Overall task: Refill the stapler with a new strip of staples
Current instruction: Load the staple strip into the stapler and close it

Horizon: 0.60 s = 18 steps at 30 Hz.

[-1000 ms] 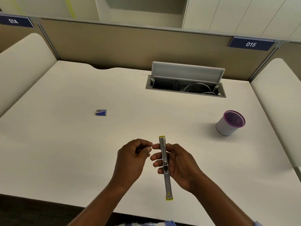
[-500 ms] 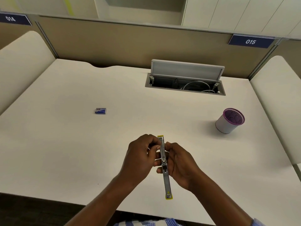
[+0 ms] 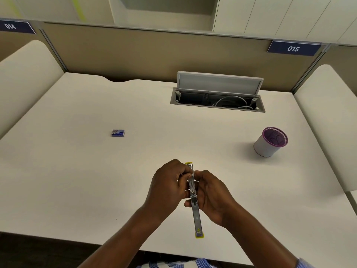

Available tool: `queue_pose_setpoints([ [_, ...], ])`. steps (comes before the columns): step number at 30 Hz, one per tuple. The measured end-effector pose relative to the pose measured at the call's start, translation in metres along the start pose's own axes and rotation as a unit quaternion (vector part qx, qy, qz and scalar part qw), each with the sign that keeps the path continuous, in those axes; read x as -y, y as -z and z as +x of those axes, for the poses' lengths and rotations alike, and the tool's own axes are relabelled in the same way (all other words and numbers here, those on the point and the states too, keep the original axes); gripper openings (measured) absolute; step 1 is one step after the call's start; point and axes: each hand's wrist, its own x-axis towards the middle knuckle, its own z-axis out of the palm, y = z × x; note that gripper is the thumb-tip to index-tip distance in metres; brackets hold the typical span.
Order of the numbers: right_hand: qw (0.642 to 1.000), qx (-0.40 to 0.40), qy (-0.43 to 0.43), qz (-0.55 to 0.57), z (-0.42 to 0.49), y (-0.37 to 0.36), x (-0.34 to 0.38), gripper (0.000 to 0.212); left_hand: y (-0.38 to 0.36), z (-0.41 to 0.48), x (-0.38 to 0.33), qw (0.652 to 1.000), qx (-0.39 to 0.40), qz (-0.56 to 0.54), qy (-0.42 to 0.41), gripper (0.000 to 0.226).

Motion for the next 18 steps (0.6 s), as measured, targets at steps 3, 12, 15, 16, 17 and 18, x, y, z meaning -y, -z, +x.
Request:
queue_pose_setpoints([
  [3, 1.000, -0.005, 0.001, 0.001, -0.0012, -0.0011, 0.0001, 0.050, -0.0006, -0.0002, -0.0017, 1.000, -0.002, 0.006, -0.015, 0.017],
  [12, 1.000, -0.010, -0.004, -0.003, -0.0054, -0.0020, 0.0020, 0.041, -0.0012, -0.0025, -0.0038, 1.000, -0.002, -0.012, -0.023, 0.017],
  [15, 1.000, -0.011, -0.009, -0.004, -0.0075, -0.0028, 0.0024, 0.038, -0.0013, -0.0041, -0.0040, 0.999, 0.006, 0.011, -0.036, 0.017],
  [16, 1.000, -0.011, -0.010, -0.003, -0.0079, -0.0031, 0.0027, 0.037, -0.0015, -0.0046, -0.0037, 0.999, 0.008, 0.015, -0.036, 0.017],
  [17, 1.000, -0.010, -0.011, -0.003, -0.0086, -0.0034, 0.0027, 0.037, -0.0015, -0.0054, -0.0035, 0.999, 0.011, 0.015, -0.034, 0.017],
  [18, 1.000, -0.010, -0.012, -0.001, -0.0093, -0.0037, 0.0028, 0.037, -0.0016, -0.0061, -0.0033, 0.999, 0.014, 0.015, -0.033, 0.017],
])
